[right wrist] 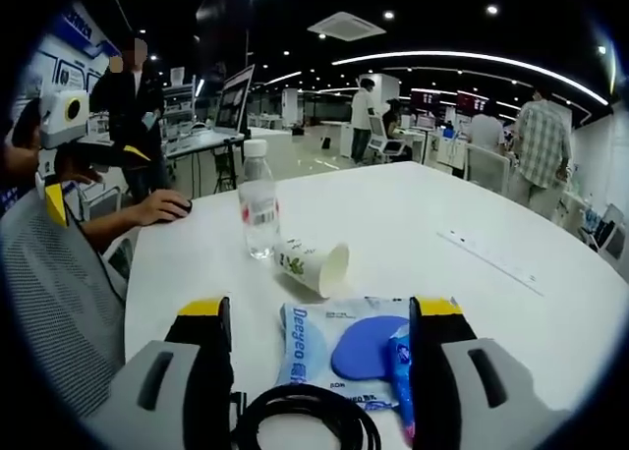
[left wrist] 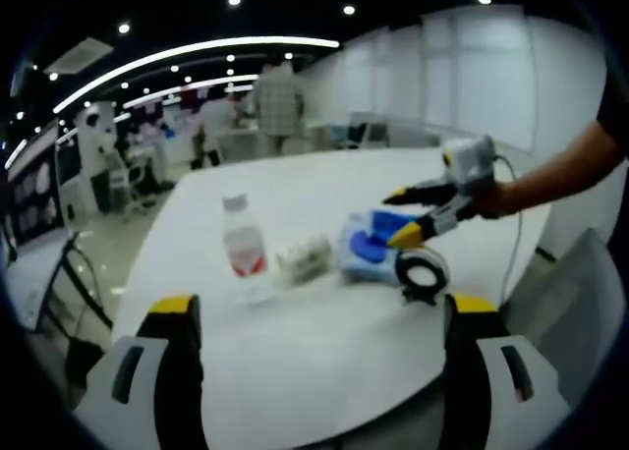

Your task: Arrange the tabletop items into an orderly group along one side of the table until the central work area is clear of visible clutter.

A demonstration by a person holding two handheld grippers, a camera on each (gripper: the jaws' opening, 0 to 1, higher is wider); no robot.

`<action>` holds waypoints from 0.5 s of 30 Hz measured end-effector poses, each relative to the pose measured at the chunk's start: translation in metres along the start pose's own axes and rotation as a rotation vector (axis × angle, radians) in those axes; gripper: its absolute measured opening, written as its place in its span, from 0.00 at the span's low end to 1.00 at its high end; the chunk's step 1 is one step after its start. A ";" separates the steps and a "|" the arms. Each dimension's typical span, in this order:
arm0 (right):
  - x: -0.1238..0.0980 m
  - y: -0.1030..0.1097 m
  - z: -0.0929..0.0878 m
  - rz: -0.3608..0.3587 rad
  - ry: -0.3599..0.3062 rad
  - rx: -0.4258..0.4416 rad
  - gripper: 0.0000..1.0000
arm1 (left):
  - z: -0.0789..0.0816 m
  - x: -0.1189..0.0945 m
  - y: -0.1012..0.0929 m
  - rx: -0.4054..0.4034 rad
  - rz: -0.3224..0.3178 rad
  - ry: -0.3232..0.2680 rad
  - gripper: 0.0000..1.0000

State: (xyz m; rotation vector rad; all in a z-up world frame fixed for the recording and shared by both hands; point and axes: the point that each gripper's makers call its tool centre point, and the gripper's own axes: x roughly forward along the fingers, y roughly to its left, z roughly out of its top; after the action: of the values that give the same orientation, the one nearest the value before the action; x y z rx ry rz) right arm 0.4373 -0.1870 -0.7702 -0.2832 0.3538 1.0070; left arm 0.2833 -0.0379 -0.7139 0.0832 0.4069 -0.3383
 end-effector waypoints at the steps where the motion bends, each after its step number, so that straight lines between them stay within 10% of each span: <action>1: 0.003 -0.001 0.001 0.002 -0.003 0.003 0.70 | -0.003 0.000 0.002 0.001 0.005 -0.006 0.99; 15: 0.037 -0.013 0.001 0.036 -0.017 0.098 0.55 | -0.001 0.002 -0.001 0.001 -0.015 -0.027 0.99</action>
State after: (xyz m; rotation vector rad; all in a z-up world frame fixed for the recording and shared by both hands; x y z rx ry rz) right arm 0.4668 -0.1646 -0.7838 -0.1801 0.3931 1.0234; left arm 0.2842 -0.0391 -0.7160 0.0765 0.3806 -0.3541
